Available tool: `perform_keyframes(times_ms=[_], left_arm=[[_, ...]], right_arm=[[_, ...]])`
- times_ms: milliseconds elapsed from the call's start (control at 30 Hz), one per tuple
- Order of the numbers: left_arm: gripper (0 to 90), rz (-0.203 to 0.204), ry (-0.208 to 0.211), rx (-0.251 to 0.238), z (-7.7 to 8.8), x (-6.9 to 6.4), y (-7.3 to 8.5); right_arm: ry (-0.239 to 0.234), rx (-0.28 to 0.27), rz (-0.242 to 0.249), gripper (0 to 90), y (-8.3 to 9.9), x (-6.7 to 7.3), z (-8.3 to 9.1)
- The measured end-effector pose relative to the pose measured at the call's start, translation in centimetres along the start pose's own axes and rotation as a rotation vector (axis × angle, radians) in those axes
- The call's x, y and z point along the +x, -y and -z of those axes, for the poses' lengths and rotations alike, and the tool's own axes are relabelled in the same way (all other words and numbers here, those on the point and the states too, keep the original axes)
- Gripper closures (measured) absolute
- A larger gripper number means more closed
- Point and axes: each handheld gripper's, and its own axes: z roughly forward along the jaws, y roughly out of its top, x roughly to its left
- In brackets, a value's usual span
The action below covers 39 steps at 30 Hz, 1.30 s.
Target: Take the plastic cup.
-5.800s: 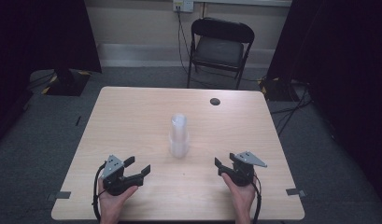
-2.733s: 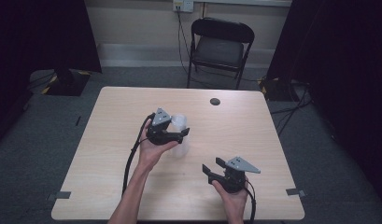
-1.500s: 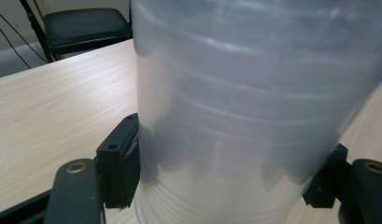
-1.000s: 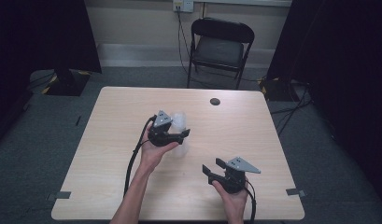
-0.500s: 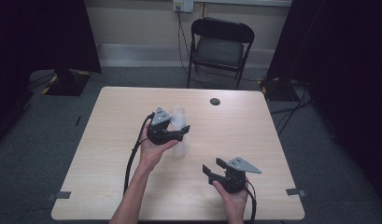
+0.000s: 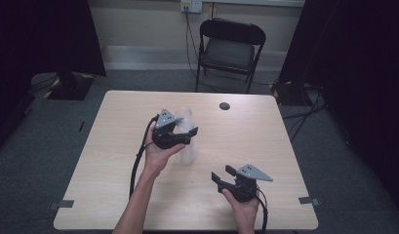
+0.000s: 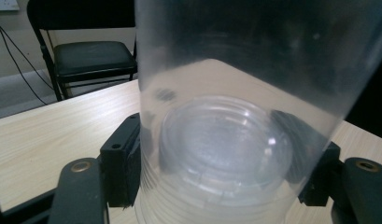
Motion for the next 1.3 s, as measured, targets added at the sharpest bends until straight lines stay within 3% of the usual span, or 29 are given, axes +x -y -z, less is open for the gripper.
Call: perform_keyframes(times_ms=[633, 1167, 1300], left_arm=[[31.9, -0.001, 0.002, -0.051, 0.9, -0.2, -1.9], [32.3, 0.046, 0.023, -0.092, 3.5, 0.3, -2.8], [32.0, 0.048, 0.005, -0.101, 4.5, 0.5, -2.9]], right_arm=[[-0.002, -0.001, 0.005, 34.9, 0.0, 0.1, 0.0], [-0.002, 0.001, 0.013, 34.9, 0.0, 0.2, -0.1], [-0.005, 0.004, 0.014, 34.9, 0.0, 0.3, -0.1]])
